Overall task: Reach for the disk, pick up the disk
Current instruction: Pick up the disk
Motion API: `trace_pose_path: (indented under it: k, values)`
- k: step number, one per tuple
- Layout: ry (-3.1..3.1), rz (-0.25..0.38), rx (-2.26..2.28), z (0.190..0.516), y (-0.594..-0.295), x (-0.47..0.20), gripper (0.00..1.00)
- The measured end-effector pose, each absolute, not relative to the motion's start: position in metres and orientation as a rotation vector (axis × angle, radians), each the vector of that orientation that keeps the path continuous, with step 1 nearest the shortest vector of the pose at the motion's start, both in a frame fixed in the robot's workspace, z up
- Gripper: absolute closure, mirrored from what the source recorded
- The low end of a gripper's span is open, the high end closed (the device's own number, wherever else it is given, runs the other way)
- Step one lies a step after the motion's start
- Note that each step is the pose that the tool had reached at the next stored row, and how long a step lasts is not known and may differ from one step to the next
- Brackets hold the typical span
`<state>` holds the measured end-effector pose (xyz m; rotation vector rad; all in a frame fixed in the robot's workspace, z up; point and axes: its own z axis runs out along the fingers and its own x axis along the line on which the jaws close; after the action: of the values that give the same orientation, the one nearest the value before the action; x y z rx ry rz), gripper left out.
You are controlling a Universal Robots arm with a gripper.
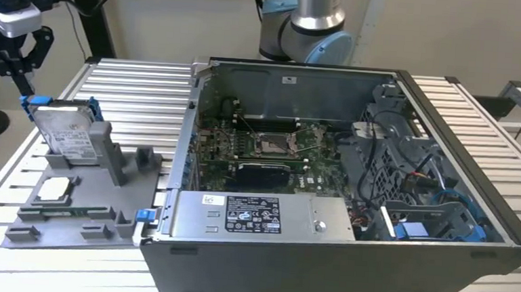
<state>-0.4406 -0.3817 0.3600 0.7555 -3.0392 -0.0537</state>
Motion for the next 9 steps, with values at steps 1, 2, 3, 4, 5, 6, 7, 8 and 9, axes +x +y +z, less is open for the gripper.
trace_pose_path:
  k: [1, 2, 3, 4, 5, 6, 7, 8, 9]
  values:
    - [-3.034, -0.053, 0.777, 0.3601, -0.3817, -0.4406, 1.00]
    - [-3.028, -0.053, 0.799, 0.3601, -0.3816, -0.4406, 1.00]
    - [-3.021, -0.053, 0.821, 0.3601, -0.3816, -0.4406, 1.00]
    - [-3.015, -0.053, 0.842, 0.3601, -0.3816, -0.4406, 1.00]
    - [-3.007, -0.052, 0.869, 0.3601, -0.3817, -0.4406, 1.00]
    - [-3.000, -0.052, 0.894, 0.3600, -0.3816, -0.4406, 1.00]
    - [-2.991, -0.051, 0.922, 0.3600, -0.3816, -0.4406, 1.00]
    - [-2.982, -0.051, 0.949, 0.3600, -0.3816, -0.4406, 1.00]
    - [-2.973, -0.051, 0.975, 0.3601, -0.3816, -0.4406, 1.00]
